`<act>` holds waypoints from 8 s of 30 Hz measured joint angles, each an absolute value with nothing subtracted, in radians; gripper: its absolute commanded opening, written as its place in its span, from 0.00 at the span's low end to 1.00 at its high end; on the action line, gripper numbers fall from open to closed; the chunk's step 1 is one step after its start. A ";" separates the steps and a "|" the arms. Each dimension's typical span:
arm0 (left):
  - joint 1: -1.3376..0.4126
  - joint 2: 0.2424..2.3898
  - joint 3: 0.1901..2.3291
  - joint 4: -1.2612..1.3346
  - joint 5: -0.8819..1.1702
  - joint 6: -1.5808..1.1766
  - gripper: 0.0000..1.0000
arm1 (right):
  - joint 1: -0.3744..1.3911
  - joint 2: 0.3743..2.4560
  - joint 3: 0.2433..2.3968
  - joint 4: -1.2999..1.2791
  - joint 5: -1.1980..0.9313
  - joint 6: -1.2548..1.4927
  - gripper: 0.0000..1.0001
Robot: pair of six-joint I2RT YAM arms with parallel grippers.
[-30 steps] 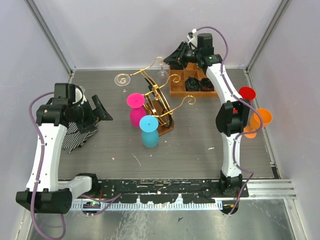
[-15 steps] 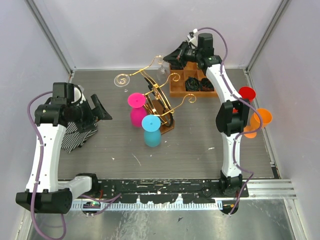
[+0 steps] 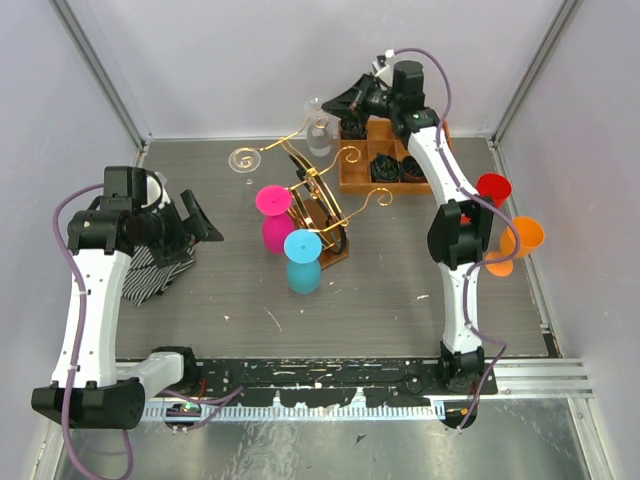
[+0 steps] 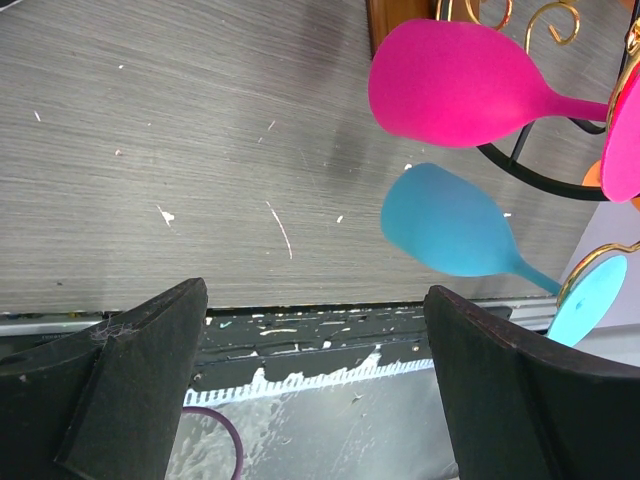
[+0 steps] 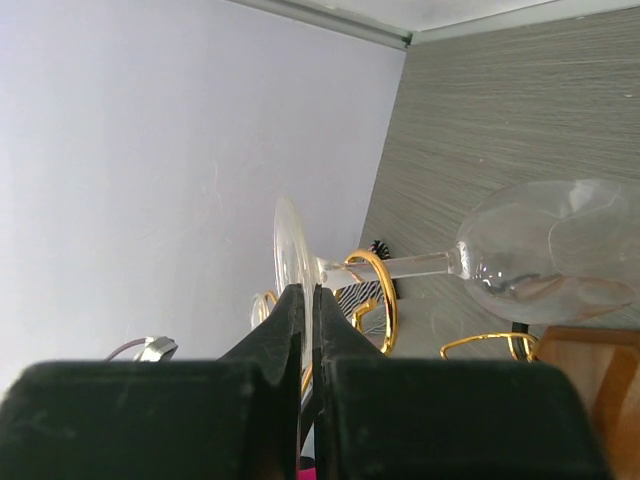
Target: Take the wine glass off the wine glass rack
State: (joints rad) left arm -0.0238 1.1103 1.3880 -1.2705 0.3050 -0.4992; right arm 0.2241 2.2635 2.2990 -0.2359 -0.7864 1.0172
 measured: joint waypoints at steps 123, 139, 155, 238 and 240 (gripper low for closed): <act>0.033 1.544 1.948 -0.702 1.089 -0.413 0.57 | 1.357 1.866 1.944 -0.419 0.738 -1.169 0.01; 0.032 1.557 2.027 -0.814 0.947 -0.337 0.38 | 1.361 1.868 1.956 -0.356 0.781 -1.144 0.67; 0.123 1.695 2.144 -0.914 0.537 -0.287 0.31 | 1.291 1.775 2.160 -0.593 0.770 -0.690 0.92; -0.195 1.624 1.067 0.657 -0.847 -0.164 0.99 | 0.495 1.714 2.090 -0.733 -0.101 0.115 0.60; -0.199 1.505 1.071 0.473 -0.851 -0.243 0.99 | 0.493 1.759 2.148 -0.749 -0.190 0.173 0.57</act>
